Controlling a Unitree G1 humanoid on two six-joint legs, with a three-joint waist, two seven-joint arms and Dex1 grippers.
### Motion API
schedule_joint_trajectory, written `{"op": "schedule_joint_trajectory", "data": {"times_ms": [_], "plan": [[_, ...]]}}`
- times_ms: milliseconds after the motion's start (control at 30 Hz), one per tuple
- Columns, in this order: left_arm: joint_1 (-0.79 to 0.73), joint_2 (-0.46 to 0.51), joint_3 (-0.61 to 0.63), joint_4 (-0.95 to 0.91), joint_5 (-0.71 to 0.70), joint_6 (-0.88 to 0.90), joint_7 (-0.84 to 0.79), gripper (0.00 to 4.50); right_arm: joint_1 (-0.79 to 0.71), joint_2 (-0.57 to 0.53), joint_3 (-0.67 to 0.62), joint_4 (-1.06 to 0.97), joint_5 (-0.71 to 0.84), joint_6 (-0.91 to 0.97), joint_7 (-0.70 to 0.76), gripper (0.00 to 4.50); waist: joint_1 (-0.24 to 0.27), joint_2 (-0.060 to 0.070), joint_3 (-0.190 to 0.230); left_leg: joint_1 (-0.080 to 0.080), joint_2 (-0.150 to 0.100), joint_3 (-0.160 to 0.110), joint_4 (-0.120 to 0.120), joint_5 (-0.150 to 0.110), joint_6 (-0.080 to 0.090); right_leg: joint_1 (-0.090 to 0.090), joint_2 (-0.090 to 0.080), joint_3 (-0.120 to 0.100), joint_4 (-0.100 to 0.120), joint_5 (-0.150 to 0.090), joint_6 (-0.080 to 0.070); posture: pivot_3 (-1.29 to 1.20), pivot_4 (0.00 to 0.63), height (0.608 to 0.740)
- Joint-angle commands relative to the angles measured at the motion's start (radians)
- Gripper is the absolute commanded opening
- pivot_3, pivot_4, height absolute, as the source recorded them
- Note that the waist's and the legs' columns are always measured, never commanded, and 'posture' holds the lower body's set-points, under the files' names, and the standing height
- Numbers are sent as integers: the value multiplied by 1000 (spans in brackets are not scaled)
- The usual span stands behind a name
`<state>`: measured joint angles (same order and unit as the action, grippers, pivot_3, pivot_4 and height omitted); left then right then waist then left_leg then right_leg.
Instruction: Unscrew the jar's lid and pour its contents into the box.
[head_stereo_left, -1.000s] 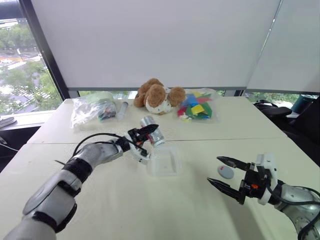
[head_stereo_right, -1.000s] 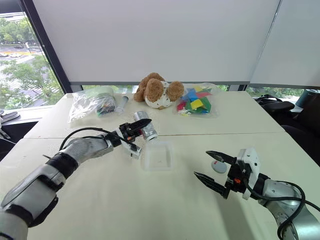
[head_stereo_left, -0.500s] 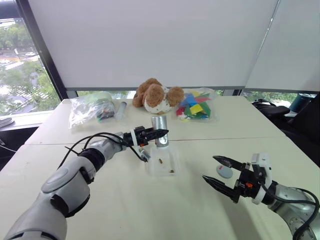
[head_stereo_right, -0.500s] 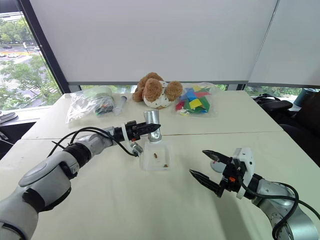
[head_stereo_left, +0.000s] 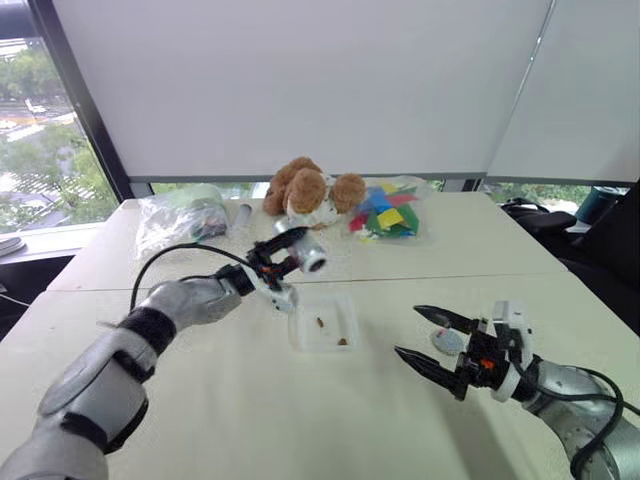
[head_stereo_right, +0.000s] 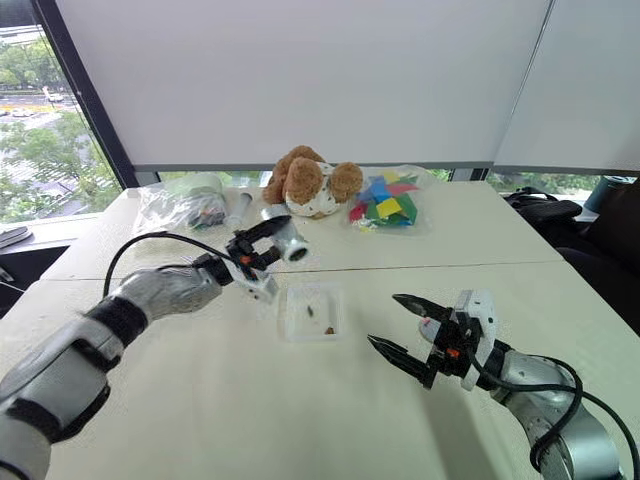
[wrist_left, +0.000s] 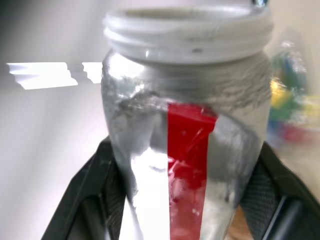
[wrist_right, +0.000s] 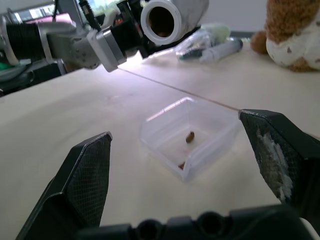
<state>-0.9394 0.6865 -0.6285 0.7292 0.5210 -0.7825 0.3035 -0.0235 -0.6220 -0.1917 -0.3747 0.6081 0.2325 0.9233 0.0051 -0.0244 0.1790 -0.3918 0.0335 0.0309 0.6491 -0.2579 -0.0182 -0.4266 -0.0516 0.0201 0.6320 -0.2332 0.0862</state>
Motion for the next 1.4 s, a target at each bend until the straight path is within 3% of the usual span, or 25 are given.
{"op": "schedule_joint_trajectory", "data": {"times_ms": [33, 100, 200, 367, 500, 800, 933, 967, 1233, 1400], "plan": [[184, 34, 200, -305, -653, 304, -497, 2379, -31, 11, 16, 39, -22, -98, 77, 4426, -2, 0, 0, 0, 0, 0, 1, 0, 0, 0, 0, 0, 0, 0, 0, 0, 150, 740], [306, 37, 349, -475, -857, 569, -529, 2379, -54, 21, 28, 80, -34, -161, 126, 4426, -5, 0, 0, 0, 1, 0, 1, 0, 0, 0, -1, 1, 1, 0, 0, 0, 150, 740], [462, 56, 507, -612, -996, 732, -572, 2379, -89, 29, 50, 137, -48, -215, 178, 4426, -9, 0, 0, 0, 1, -1, 3, 0, 0, 0, 0, 1, 2, 0, 0, 0, 150, 740], [761, 32, 757, -716, -1105, 904, -554, 2379, -173, 68, 118, 232, -74, -319, 278, 4426, -21, 1, -1, 3, 1, -2, 2, 0, 0, 3, 1, 1, 2, 0, 0, 0, 150, 740], [860, -53, 878, -735, -1110, 946, -481, 2379, -221, 92, 161, 292, -89, -362, 330, 4426, -10, -1, -1, 3, 1, -2, 2, 0, 0, 3, 1, 0, 2, 0, 0, 0, 150, 740], [931, -201, 932, -689, -996, 846, -514, 2379, -241, 112, 175, 355, -86, -418, 371, 4426, 7, -1, -2, 2, -1, -2, 4, 0, 0, 4, -1, -1, 1, 0, -1, 0, 150, 740], [932, -224, 970, -679, -984, 831, -530, 4301, -242, 106, 166, 342, -82, -421, 366, 4500, 5, -1, -2, 2, -1, -2, 3, 0, 0, 4, -1, -1, 1, 0, -1, 0, 150, 740], [931, -226, 978, -678, -985, 833, -536, 4440, -241, 104, 163, 339, -81, -422, 365, 4500, 4, -1, -3, 2, -1, -2, 3, 0, 0, 4, -1, -1, 1, 0, -1, 0, 150, 740], [996, -234, 1036, -726, -1006, 852, -593, 4440, -199, 51, 114, 276, -43, -382, 354, 4500, 5, -1, -3, 2, 0, -2, 3, 0, 0, 4, -1, -1, 1, 0, -1, 0, 150, 740], [1108, -176, 1071, -740, -991, 869, -689, 4440, -111, -30, 33, 241, -10, -339, 358, 4500, 5, -2, -3, 2, 0, -2, 2, 0, 0, 4, -1, -1, 0, -2, -5, 0, 150, 740]]}}
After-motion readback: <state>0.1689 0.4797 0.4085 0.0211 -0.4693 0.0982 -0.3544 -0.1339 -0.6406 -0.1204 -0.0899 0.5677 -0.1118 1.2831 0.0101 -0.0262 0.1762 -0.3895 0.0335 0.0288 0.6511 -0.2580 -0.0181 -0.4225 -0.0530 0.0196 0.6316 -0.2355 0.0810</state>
